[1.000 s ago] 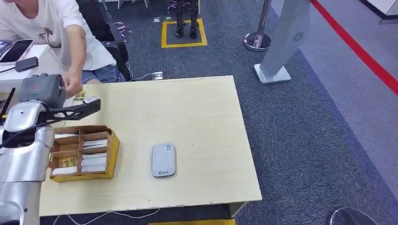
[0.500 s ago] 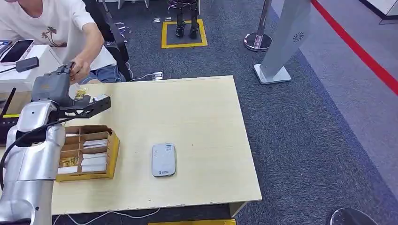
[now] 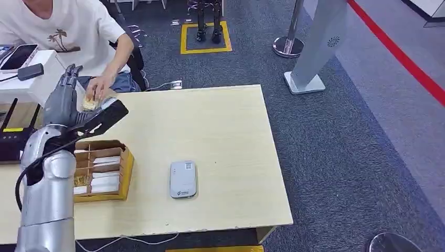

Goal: Pass the card to the sensor for recognition and then transmit it.

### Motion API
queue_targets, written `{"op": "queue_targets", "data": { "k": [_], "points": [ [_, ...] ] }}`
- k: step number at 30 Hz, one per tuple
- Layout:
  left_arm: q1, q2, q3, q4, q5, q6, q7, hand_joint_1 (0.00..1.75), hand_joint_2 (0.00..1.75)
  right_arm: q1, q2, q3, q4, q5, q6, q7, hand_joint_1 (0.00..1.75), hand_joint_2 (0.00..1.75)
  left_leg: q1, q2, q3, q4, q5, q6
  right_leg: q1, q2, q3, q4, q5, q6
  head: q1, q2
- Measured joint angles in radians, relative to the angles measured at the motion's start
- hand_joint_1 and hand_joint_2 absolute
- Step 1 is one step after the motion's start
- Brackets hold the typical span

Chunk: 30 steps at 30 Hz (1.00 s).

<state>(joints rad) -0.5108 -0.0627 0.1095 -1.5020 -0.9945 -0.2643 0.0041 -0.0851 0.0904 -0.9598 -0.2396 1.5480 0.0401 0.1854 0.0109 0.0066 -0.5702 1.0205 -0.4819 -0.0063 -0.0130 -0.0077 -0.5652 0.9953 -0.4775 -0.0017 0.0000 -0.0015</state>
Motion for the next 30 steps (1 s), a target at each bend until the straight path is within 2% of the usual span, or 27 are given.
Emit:
{"op": "queue_targets", "data": {
  "k": [5, 7, 12, 17, 19, 21, 24, 30],
  "points": [
    [0.156, -0.088, 0.002, -0.144, 0.287, 0.024, -0.010, 0.00, 1.75, 0.001, 0.000, -0.017, 0.000, -0.001, -0.012, 0.002, 0.00, 0.00, 0.000, 0.002, 0.001, 0.000, -0.001, 0.001, 0.000, 0.002, 0.000, 0.000, 0.000, 0.000, 0.000, 0.000],
    [0.222, -0.111, -0.002, -0.187, 0.330, 0.037, -0.017, 0.00, 1.75, 0.002, 0.000, -0.022, 0.000, -0.001, -0.016, 0.004, 0.00, 0.00, 0.000, 0.002, 0.001, 0.000, -0.001, 0.001, 0.000, 0.002, 0.000, 0.000, -0.001, 0.001, 0.000, 0.000],
    [0.365, -0.138, -0.045, -0.256, 0.356, 0.056, -0.034, 0.00, 1.75, 0.002, 0.000, -0.040, 0.000, -0.002, -0.018, 0.010, 0.00, 0.00, 0.000, 0.002, 0.000, 0.000, -0.001, 0.001, 0.000, 0.001, -0.001, 0.000, -0.001, 0.001, 0.000, 0.000],
    [0.410, -0.144, -0.066, -0.289, 0.357, 0.063, -0.036, 0.00, 1.75, 0.002, 0.000, -0.045, 0.000, -0.002, -0.018, 0.011, 0.00, 0.00, 0.000, 0.002, 0.000, 0.000, -0.001, 0.001, 0.000, 0.001, 0.000, 0.000, -0.001, 0.001, 0.000, 0.000],
    [0.425, -0.145, -0.078, -0.299, 0.323, 0.072, -0.042, 0.00, 1.75, 0.002, 0.000, -0.049, 0.000, -0.004, -0.018, 0.013, 0.00, 0.00, 0.000, 0.002, 0.001, 0.000, -0.001, 0.001, 0.000, 0.001, 0.000, 0.000, -0.001, 0.001, 0.000, 0.000],
    [0.462, -0.151, -0.103, -0.317, 0.264, 0.106, -0.070, 0.00, 1.75, 0.003, 0.002, -0.056, 0.000, -0.008, -0.020, 0.021, 0.00, 0.00, 0.000, 0.002, 0.001, 0.000, -0.001, 0.001, 0.000, 0.002, 0.000, 0.000, -0.001, 0.001, 0.000, 0.000],
    [0.521, -0.177, -0.157, -0.348, 0.245, 0.152, -0.121, 0.00, 1.75, 0.003, 0.006, -0.066, 0.000, -0.014, -0.030, 0.027, 0.00, 0.00, 0.000, 0.001, 0.000, 0.000, -0.001, 0.001, 0.000, 0.001, 0.000, -0.001, -0.001, 0.001, 0.001, 0.000],
    [0.577, -0.199, -0.189, -0.400, 0.310, 0.217, -0.230, 0.00, 1.75, 0.004, 0.015, -0.072, -0.001, -0.009, -0.034, 0.029, 0.00, 0.00, 0.000, 0.001, 0.000, 0.000, -0.002, 0.003, 0.000, 0.001, 0.000, -0.001, -0.002, 0.002, 0.000, 0.000]
  ]
}}
